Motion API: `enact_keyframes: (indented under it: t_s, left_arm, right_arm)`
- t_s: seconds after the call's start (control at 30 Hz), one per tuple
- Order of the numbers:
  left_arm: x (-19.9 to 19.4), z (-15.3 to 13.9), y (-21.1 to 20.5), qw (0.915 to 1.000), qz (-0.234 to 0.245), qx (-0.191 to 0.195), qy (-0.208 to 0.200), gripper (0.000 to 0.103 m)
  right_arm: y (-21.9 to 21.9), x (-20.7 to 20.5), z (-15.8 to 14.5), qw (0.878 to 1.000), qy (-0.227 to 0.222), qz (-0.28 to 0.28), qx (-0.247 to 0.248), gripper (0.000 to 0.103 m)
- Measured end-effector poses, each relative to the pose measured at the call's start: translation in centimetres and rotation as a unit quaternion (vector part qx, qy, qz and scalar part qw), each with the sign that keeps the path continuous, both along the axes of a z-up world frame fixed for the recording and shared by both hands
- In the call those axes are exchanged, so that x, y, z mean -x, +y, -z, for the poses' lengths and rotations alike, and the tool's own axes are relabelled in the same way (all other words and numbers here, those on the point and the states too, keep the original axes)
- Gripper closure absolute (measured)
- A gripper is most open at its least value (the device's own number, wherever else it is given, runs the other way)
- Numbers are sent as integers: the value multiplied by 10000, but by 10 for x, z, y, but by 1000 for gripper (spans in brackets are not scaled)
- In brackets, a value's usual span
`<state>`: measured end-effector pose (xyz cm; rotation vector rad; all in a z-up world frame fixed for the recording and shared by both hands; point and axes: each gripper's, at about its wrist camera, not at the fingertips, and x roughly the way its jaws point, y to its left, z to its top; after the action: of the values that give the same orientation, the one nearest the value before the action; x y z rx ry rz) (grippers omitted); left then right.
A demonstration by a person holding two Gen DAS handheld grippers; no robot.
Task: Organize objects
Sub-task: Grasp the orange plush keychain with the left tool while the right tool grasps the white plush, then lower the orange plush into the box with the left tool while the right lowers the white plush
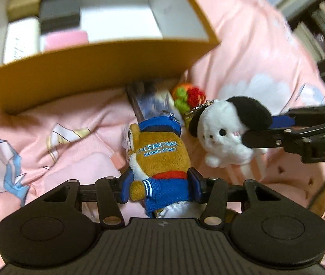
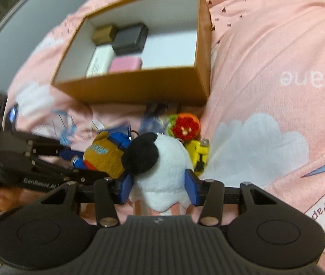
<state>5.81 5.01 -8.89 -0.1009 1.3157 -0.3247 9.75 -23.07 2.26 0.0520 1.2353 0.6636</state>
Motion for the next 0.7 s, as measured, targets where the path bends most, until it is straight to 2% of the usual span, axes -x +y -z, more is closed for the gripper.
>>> enact_keyframes:
  t_s: [0.2,0.23,0.4,0.53,0.7]
  left_arm:
    - [-25,-60,19,9945,-376,199,-953,47]
    - [-32,-69,8,9929,-447,235,-1072,47]
    - [-36,-92,15,9826,-681,400,-1680,47]
    - [-49,-116,22,9741,-780,464,-2070,47]
    - [-76,-140,23,9668,-808,521,-2369,47]
  right_arm:
    - [2,1,-19,9980,-305,363,-408,53]
    - [2,1,-23,9973,-360,406,-487,54]
    - [8,-7,-50,9924,-696,524,-868,54]
    - [11,-18,-73,9863,-984,631,-1161,54]
    - [22,-43,-92,9786,-1275,834,-1380,54]
